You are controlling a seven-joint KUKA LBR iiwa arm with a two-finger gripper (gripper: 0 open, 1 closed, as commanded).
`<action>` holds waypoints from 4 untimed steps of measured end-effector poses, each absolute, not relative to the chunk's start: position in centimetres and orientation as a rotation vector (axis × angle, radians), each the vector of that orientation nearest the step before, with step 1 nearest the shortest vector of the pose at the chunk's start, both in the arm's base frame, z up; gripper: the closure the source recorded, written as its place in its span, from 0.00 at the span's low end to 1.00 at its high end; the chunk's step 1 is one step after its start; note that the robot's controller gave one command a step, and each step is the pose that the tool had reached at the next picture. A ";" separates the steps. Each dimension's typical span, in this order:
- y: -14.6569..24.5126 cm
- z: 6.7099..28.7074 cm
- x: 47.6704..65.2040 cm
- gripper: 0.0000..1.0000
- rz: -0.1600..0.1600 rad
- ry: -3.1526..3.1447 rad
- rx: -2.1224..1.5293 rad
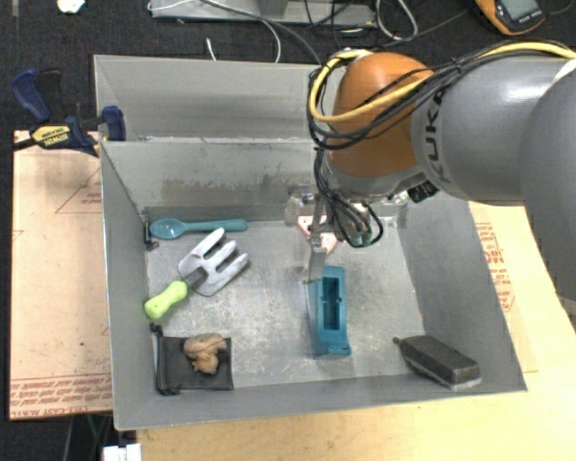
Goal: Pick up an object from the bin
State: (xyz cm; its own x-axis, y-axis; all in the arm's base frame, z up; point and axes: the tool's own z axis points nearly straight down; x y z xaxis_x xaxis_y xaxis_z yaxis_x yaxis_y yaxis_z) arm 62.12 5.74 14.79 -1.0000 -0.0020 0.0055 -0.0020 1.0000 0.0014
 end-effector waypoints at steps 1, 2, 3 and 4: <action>5.7 15.2 62.3 0.00 -0.003 -3.143 0.001; 11.8 10.4 61.9 0.00 -0.002 -3.129 0.342; 15.4 12.0 61.6 0.00 -0.005 -3.139 0.208; 18.5 9.9 61.3 0.00 -0.010 -3.088 0.589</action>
Offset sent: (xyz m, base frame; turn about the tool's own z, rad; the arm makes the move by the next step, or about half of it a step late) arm -0.0080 0.1011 -0.0779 -0.3556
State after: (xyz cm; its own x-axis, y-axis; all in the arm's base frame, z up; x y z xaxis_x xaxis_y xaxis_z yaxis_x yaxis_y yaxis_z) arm 61.34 18.53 9.91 -0.9298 -0.3679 -0.0030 -0.3680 0.9298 0.0058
